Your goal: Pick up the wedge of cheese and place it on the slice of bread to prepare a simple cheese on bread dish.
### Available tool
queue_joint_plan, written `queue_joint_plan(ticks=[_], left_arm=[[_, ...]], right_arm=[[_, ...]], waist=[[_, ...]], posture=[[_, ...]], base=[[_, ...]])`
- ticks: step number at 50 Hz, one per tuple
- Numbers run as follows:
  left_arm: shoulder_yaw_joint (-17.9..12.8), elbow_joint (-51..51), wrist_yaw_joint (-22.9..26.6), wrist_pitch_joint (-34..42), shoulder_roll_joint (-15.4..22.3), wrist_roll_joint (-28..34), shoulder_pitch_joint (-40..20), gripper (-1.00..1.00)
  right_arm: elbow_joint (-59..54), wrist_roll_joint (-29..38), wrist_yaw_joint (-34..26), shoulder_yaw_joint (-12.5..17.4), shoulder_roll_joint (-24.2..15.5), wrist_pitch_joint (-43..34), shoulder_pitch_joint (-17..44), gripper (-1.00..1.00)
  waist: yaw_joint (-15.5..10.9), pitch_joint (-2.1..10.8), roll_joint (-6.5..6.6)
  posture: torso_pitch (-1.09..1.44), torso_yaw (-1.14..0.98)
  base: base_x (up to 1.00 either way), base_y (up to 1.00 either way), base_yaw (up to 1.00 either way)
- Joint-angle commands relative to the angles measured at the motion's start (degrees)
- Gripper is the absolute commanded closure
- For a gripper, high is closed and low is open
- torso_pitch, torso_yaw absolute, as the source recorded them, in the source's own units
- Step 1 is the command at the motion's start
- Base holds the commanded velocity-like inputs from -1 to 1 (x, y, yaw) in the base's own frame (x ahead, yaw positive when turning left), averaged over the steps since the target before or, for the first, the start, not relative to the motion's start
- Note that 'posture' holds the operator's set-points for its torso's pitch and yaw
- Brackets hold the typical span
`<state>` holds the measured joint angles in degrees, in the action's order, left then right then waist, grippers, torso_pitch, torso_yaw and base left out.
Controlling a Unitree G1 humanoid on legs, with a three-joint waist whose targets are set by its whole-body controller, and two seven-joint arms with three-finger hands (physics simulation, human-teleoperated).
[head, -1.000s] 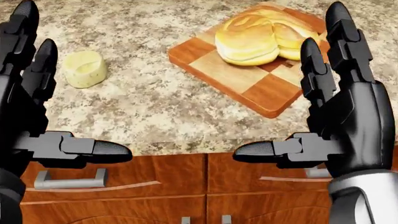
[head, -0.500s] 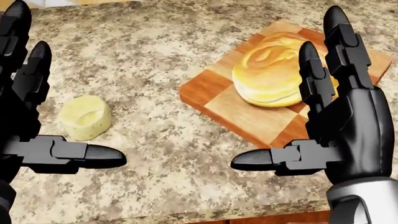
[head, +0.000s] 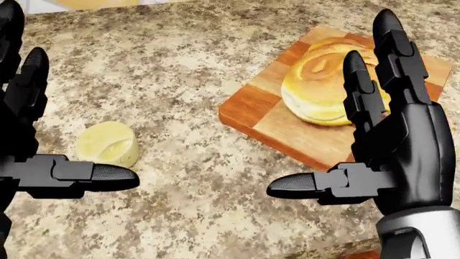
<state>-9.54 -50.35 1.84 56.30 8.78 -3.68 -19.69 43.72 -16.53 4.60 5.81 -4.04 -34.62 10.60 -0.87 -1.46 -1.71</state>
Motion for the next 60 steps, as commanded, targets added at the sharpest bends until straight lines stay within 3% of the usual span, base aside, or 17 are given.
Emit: queue_joint_plan(ticks=[1,3,10,12,15,18,22,23,25,29,30,34,42,55,60], left_arm=[[-0.16,-2.18,0.13,-1.04,0.41,-0.36,-1.04,-1.0],[-0.41,-2.48,0.26,-0.99,0.47,-0.47,-0.83,-1.0],[-1.47,-3.47,0.3,-0.54,0.69,-1.25,-0.4,-1.0],[-1.53,-3.27,0.32,-0.7,0.76,-1.39,-0.41,-1.0],[-1.75,-3.31,0.3,-0.53,0.98,-1.62,-0.6,-1.0],[-1.78,-2.91,0.37,-1.29,1.03,-1.74,-0.13,-1.0],[-1.94,-2.75,0.43,-1.77,1.09,-1.84,0.3,-1.0],[-2.02,-2.97,0.39,-1.5,1.1,-1.92,0.23,-1.0],[-2.22,-3.56,0.23,-0.85,1.14,-2.09,0.1,-1.0],[-2.08,-3.91,0.08,-0.59,1.16,-2.15,0.17,-1.0],[-2.09,-3.7,0.1,-0.82,1.14,-2.14,0.25,-1.0],[-1.54,-2.91,0.02,-1.76,0.99,-1.85,0.45,-1.0],[-1.21,-3.07,0.14,-1.31,0.85,-1.45,0.17,-1.0],[-1.61,-2.81,0.31,-2.05,0.73,-1.41,0.72,-1.0],[-2.23,-3.77,0.33,-1.15,0.93,-1.78,0.61,-1.0]], right_arm=[[2.49,0.82,-0.69,-0.58,-0.26,1.91,1.45,-1.0],[2.67,1.51,-1.01,-0.9,0.04,2.16,1.38,-1.0],[3.38,3.05,-1.9,-1.92,0.67,2.11,1.71,-1.0],[3.28,3.22,-1.87,-2.1,0.84,2.08,1.9,-1.0],[3.06,3.17,-1.75,-1.82,0.96,1.93,2.24,-1.0],[2.91,2.84,-1.46,-1.41,1.02,2.03,2.3,-1.0],[2.25,2.85,-0.84,-1.59,1.07,2.5,2.11,-1.0],[2.61,2.96,-0.99,-2.05,0.95,2.13,2.16,-1.0],[3.06,3.93,-1.41,-3.59,0.86,0.9,3.21,-1.0],[2.38,4.66,-1.82,-3.85,1.27,0.55,4.52,-1.0],[2.33,4.87,-1.94,-3.83,1.21,0.31,4.88,-1.0],[0.94,6.64,-2.42,-4.78,0.81,-1.55,8.28,-1.0],[-4.89,15.78,-5.39,-11.68,3.77,-4.1,16.08,-1.0],[-17.93,27.6,-14.48,-15.34,9.22,-4.6,24.97,-1.0],[-21.68,32.17,-17.11,-15.35,10.77,-4.05,28.86,-1.0]], waist=[[-0.5,0.67,0.08],[-0.22,1.2,0.69],[0.79,1.27,1.88],[0.86,1.26,0.4],[0.6,1.99,0.22],[0.44,0.85,1.45],[2.17,0.78,5.36],[1.57,0.11,3.42],[1.31,0.32,2.35],[0.75,0.77,-0.63],[0.59,0.34,0.22],[0.54,0.52,0.69],[0.53,0.8,1.28],[0.6,1.25,2.14],[0.72,1.54,2.55]], posture=[[0.0,0.0],[0.0,0.0],[0.0,0.0],[0.0,0.0],[0.0,0.0],[0.0,0.0],[0.0,0.0],[0.0,0.0],[0.0,0.0],[0.0,0.0],[0.0,0.0],[0.0,0.0],[0.0,0.0],[0.0,0.0],[0.0,0.0]], base=[[0.0,0.0,0.0],[0.0,0.0,0.0],[-0.02,0.02,0.0],[-0.14,0.14,0.0],[-0.14,0.14,0.0],[-0.13,0.11,0.0],[-0.03,0.02,0.0],[0.0,0.0,0.0],[0.0,0.0,0.0],[0.0,0.0,0.0],[0.0,0.0,0.0],[0.0,0.0,0.0],[0.0,0.0,0.0],[0.0,0.0,0.0],[0.0,0.0,0.0]])
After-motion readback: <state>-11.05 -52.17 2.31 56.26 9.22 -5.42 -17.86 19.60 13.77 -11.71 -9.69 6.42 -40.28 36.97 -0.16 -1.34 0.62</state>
